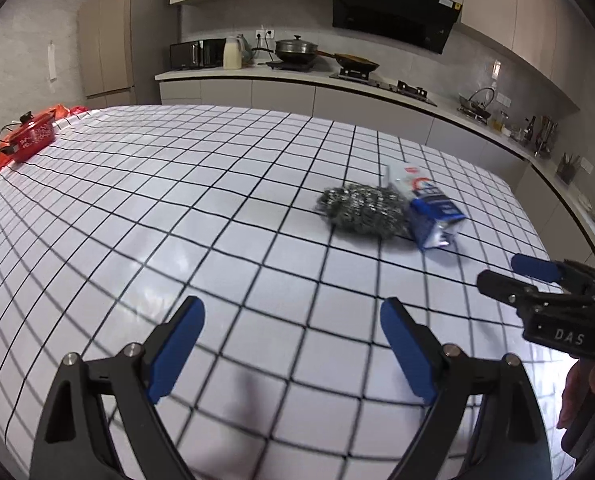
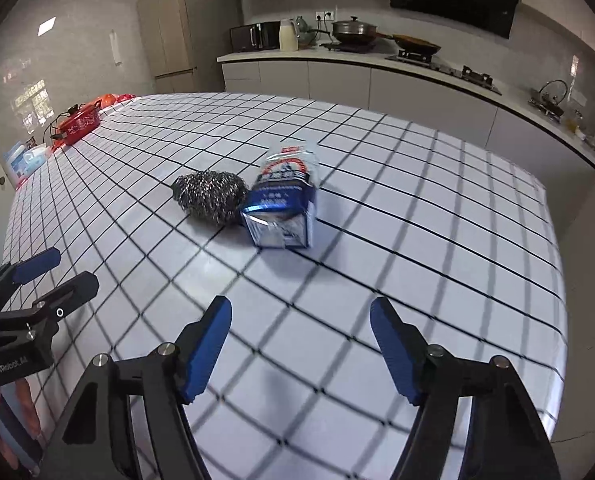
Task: Collect trash
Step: 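Grasp the milk carton with the right tool while the left tool grasps the steel wool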
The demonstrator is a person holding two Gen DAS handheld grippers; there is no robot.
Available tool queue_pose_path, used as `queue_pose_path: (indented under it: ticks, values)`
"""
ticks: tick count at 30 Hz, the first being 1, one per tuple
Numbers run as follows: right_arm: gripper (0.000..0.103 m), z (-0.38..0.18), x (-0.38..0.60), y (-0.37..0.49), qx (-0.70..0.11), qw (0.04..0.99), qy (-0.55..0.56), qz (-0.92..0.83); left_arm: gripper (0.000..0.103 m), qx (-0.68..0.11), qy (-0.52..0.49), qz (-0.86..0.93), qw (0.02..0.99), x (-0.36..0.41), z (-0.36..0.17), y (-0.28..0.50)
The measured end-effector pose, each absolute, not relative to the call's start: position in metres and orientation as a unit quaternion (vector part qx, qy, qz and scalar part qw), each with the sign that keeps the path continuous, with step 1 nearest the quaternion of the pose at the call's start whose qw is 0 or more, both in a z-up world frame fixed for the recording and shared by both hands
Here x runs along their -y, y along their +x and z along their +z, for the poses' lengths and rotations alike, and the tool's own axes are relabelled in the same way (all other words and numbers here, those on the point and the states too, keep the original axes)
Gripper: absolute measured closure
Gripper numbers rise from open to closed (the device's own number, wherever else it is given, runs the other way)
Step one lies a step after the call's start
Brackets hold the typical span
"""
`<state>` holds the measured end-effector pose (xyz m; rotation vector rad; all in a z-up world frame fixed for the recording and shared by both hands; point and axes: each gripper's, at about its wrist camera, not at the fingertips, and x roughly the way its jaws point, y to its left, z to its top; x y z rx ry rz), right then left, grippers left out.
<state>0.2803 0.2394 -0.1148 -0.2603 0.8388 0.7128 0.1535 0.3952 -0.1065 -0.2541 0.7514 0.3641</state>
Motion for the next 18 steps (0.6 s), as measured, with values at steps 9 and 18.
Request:
queue_pose_path:
  ticks: [9,18]
  values:
    - [0.034,-0.127,-0.285,0.333,-0.407,0.841,-0.116,0.338,0.013,-0.376,-0.120,0.141,0.908,-0.412,-0.114,0.198]
    - [0.037,-0.127,-0.269,0.382,-0.415,0.852,-0.102,0.301,0.013,-0.387,-0.119,0.104,0.909,-0.405,-0.115,0.255]
